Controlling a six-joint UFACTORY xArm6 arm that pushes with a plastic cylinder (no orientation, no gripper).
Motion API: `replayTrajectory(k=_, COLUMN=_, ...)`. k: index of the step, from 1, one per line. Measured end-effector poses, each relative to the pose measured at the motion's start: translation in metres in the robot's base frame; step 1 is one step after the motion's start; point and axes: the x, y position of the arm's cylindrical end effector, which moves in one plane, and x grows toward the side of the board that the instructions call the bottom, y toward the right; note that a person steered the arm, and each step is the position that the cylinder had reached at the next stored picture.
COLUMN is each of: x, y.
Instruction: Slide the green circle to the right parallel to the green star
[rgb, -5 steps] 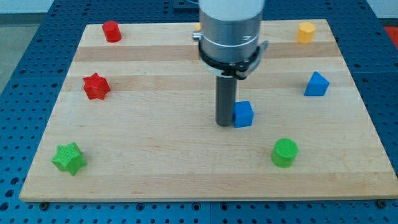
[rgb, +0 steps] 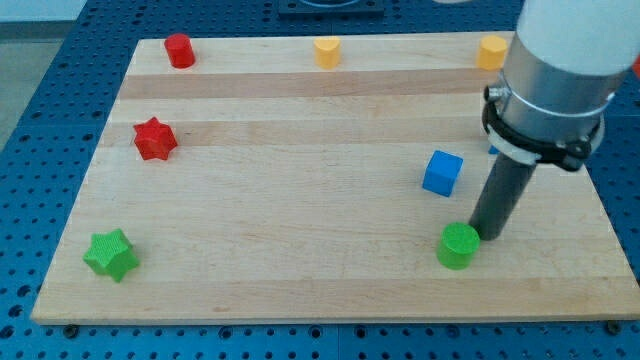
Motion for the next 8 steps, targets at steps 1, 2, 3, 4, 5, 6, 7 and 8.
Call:
replayTrajectory(k=1, x=0.013, y=-0.001)
replayTrajectory(k=2, x=0.013, y=-0.016)
replayTrajectory(k=3, x=0.018, y=-0.031)
replayTrajectory(k=4, x=0.028, y=-0.043)
replayTrajectory(k=5, x=0.035, y=-0.056)
replayTrajectory(k=6, x=0.036, y=-0.073)
replayTrajectory(k=7, x=0.036, y=-0.088)
replayTrajectory(k=8, x=0.036, y=-0.099)
